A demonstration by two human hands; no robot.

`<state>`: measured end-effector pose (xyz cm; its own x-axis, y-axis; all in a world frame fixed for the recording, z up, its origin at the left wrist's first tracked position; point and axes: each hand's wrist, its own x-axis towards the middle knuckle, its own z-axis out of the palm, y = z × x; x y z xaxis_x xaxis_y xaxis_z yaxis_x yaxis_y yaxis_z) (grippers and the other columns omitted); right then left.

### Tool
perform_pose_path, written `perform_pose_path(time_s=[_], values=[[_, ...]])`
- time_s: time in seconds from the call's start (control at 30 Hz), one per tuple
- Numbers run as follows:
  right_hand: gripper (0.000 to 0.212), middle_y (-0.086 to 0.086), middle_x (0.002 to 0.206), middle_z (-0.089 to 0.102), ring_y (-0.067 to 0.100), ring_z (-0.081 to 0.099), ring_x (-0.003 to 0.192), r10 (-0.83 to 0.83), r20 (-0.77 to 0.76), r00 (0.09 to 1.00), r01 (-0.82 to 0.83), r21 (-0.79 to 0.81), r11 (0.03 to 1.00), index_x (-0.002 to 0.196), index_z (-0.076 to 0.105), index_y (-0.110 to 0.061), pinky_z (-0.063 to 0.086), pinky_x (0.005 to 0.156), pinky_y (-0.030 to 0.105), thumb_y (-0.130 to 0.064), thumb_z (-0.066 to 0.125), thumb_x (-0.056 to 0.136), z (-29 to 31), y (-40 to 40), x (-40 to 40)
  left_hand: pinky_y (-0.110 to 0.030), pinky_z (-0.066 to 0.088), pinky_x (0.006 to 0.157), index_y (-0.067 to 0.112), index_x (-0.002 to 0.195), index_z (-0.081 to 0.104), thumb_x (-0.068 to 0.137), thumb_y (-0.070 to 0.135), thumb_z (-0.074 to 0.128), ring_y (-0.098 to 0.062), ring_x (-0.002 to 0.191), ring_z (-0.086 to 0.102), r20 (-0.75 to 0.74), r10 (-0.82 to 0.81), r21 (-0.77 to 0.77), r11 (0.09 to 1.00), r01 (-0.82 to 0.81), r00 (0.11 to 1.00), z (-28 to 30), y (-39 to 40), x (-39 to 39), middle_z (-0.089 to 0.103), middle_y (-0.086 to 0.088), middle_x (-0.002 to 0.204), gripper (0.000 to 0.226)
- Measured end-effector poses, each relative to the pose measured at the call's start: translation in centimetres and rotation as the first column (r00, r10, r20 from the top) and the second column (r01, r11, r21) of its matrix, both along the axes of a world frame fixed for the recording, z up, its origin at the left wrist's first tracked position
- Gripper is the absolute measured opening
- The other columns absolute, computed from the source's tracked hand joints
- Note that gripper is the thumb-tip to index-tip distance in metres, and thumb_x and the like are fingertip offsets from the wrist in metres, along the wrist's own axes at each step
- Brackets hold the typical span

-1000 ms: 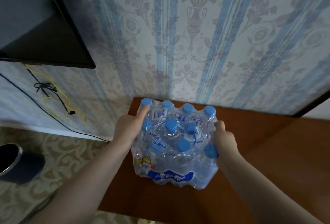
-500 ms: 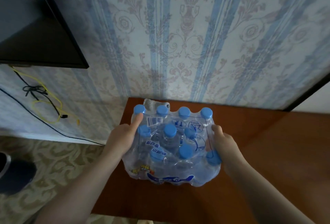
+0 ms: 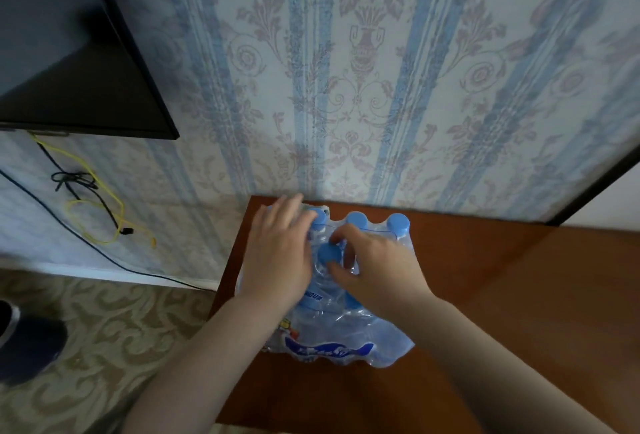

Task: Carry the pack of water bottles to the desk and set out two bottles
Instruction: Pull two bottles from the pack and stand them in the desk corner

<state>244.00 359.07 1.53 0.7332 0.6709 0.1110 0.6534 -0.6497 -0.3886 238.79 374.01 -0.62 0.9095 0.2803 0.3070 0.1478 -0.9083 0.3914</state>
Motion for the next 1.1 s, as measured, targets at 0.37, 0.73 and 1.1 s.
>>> perform_pose_path(time_s=[0.37, 0.73, 1.1], values=[[0.044, -0.004, 0.076, 0.056, 0.019, 0.050, 0.066, 0.112, 0.043, 0.993, -0.096, -0.278, 0.956, 0.090, 0.040, -0.027, 0.022, 0.046, 0.027, -0.065, 0.057, 0.075, 0.2, 1.6, 2.5, -0.046, 0.029, 0.111, 0.021, 0.133, 0.048, 0.094, 0.009, 0.045, -0.012, 0.126, 0.032, -0.022, -0.010, -0.157, 0.988, 0.007, 1.000, 0.3, -1.0, 0.1, 0.049, 0.004, 0.141, 0.042], [0.048, -0.003, 0.077, 0.051, 0.021, 0.049, 0.068, 0.089, 0.126, 0.988, -0.052, -0.272, 0.961, 0.120, 0.044, -0.022, 0.032, 0.055, 0.031, -0.052, 0.054, 0.084, -0.3, 1.7, 1.3, -0.036, 0.018, 0.118, 0.015, 0.142, 0.038, 0.093, 0.007, 0.046, -0.015, 0.142, 0.021, -0.033, -0.031, -0.144, 0.989, 0.026, 0.999, -0.4, -2.7, -0.8, 0.033, 0.000, 0.153, 0.050], [0.036, -0.006, 0.059, 0.053, 0.013, 0.047, 0.053, -0.070, -0.202, 0.977, 0.112, 0.207, 0.972, 0.072, 0.046, -0.021, 0.042, 0.048, 0.031, -0.043, 0.074, 0.064, 2.5, 1.3, 2.5, -0.037, 0.041, 0.101, 0.002, 0.125, 0.056, 0.088, -0.006, 0.055, -0.015, 0.117, 0.050, 0.268, -0.013, -0.266, 0.960, 0.086, 0.963, -1.0, -2.6, -1.1, 0.064, -0.014, 0.122, 0.038]])
